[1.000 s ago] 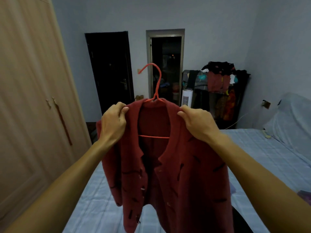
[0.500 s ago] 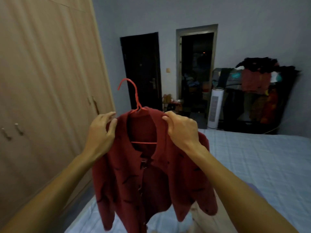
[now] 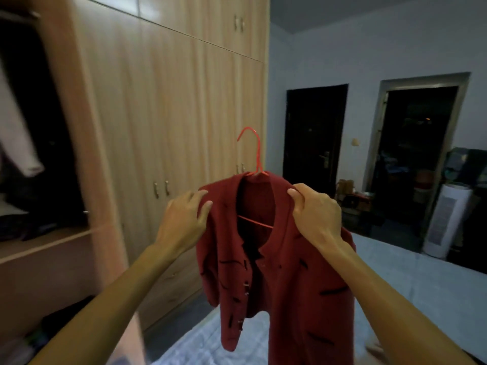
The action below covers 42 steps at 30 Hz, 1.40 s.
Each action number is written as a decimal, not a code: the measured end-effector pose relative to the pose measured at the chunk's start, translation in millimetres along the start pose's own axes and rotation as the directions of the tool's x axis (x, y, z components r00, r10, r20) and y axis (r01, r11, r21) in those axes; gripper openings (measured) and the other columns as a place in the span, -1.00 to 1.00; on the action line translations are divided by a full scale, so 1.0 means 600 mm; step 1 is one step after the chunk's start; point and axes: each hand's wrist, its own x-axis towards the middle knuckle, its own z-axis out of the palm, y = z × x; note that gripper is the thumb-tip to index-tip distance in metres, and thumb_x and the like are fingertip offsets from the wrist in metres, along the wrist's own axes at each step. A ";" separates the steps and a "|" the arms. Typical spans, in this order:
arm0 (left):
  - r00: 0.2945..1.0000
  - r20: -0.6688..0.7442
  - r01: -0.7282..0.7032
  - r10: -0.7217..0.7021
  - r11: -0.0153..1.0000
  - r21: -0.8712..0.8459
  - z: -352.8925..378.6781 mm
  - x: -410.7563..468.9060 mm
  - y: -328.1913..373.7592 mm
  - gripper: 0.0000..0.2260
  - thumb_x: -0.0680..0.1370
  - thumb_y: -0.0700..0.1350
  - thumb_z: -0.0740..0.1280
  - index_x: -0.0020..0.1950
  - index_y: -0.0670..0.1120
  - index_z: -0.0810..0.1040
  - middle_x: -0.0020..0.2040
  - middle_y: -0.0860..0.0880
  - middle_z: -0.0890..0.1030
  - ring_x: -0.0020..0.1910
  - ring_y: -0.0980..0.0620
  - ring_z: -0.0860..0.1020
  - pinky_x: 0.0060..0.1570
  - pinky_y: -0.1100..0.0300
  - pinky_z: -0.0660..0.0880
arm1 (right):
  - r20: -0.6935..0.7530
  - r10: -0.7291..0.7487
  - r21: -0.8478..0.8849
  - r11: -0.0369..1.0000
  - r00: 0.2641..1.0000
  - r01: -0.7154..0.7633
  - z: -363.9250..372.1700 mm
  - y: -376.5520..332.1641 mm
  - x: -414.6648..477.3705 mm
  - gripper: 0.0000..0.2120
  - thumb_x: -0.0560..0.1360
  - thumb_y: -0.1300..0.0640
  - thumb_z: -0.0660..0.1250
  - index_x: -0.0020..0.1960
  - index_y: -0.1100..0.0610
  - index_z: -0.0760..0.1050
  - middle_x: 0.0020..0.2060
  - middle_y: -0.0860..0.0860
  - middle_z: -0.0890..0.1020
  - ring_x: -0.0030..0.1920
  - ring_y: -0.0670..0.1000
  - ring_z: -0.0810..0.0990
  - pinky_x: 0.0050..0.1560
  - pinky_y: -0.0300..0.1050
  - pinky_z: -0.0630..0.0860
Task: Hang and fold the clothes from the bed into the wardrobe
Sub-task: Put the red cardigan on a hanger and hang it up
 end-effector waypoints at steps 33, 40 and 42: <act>0.823 -0.334 0.539 -0.460 0.817 0.203 -0.431 -0.138 -0.664 -0.64 0.56 0.12 0.14 0.24 -0.01 0.51 0.14 -0.01 0.56 0.11 -0.07 0.54 0.14 0.01 0.45 | 0.269 -0.181 0.714 0.696 0.946 -0.070 0.452 -0.845 0.101 -0.62 0.57 -0.04 0.19 -0.41 -0.02 0.32 -0.46 -0.06 0.46 -0.31 0.15 0.51 -0.28 -0.03 0.42; 0.766 -0.451 0.584 -0.458 0.789 0.190 -0.463 -0.018 -0.808 -0.71 0.57 0.07 0.20 0.23 0.00 0.51 0.13 0.01 0.57 0.10 -0.01 0.54 0.10 0.07 0.46 | 0.230 -0.240 0.745 0.667 0.943 -0.012 0.543 -0.971 0.239 -0.67 0.60 -0.07 0.16 -0.17 0.10 0.54 -0.36 -0.03 0.53 -0.22 0.16 0.55 -0.27 -0.09 0.31; 0.752 -0.465 0.595 -0.468 0.786 0.171 -0.470 0.006 -0.845 -0.71 0.57 0.07 0.20 0.23 0.01 0.50 0.14 0.01 0.56 0.11 0.00 0.53 0.10 0.05 0.47 | 0.234 -0.252 0.751 0.660 0.939 -0.010 0.566 -1.008 0.266 -0.67 0.61 -0.05 0.16 -0.18 0.10 0.54 -0.43 -0.10 0.43 -0.36 0.04 0.43 -0.28 -0.11 0.26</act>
